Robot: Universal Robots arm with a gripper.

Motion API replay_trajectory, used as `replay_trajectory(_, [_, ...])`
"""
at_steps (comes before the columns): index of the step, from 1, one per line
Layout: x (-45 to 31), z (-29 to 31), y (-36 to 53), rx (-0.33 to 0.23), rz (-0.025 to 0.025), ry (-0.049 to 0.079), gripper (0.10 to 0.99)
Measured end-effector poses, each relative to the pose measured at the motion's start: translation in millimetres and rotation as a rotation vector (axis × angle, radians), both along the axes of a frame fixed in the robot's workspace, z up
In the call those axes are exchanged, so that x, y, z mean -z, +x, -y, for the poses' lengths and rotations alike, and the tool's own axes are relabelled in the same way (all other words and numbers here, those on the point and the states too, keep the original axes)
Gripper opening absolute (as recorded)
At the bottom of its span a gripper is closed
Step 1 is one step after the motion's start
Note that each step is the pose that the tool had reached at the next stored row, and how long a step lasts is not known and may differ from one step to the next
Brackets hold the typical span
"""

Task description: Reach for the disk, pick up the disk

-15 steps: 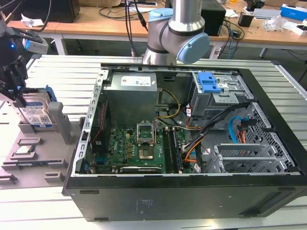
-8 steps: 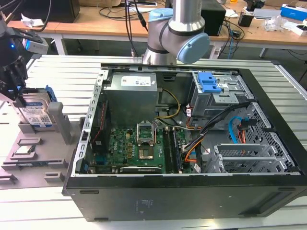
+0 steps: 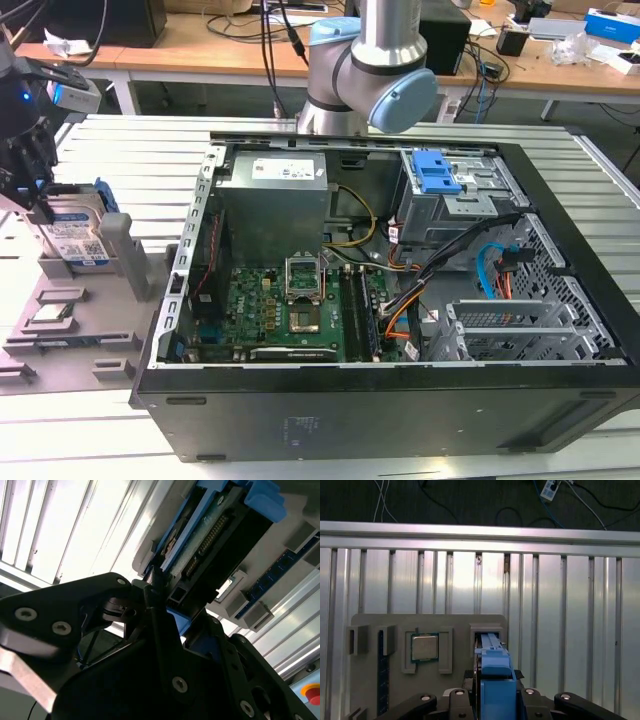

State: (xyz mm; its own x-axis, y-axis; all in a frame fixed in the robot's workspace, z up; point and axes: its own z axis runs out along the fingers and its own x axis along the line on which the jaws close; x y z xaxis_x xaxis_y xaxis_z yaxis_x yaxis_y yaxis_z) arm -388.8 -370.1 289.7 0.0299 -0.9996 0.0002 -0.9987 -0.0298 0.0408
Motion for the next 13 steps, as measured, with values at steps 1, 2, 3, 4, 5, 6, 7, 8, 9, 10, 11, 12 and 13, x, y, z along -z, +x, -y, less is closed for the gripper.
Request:
replay_trajectory(1, [0.0,0.0,0.0,0.000,0.0000,0.000,0.365])
replay_trajectory(2, [0.0,0.0,0.2,0.000,0.0000,0.000,0.365])
replay_trajectory(3, [-0.3,-0.1,0.4,0.000,0.0000,0.000,0.365])
replay_trajectory(4, [-2.3,0.0,0.7,0.000,-0.0001,0.000,0.365])
replay_trajectory(5, [-4.8,0.0,0.8,0.000,-0.0003,0.000,0.365])
replay_trajectory(6, [-7.9,0.0,0.8,0.000,-0.0004,0.000,0.365])
replay_trajectory(7, [-10.3,-0.1,0.8,0.000,-0.0004,0.000,0.365])
replay_trajectory(8, [-12.4,-0.1,0.8,0.000,-0.0004,0.000,0.365])
replay_trajectory(9, [-15.6,-0.1,0.9,0.000,-0.0005,0.000,0.365])
replay_trajectory(10, [-19.3,-0.2,0.9,0.000,-0.0004,0.000,0.365])
replay_trajectory(11, [-20.9,-0.2,0.9,0.000,-0.0004,0.000,0.365])
replay_trajectory(12, [-22.6,-0.2,0.9,0.000,-0.0005,0.000,0.365])
replay_trajectory(13, [-24.6,-0.3,0.9,0.000,-0.0004,0.000,0.365])
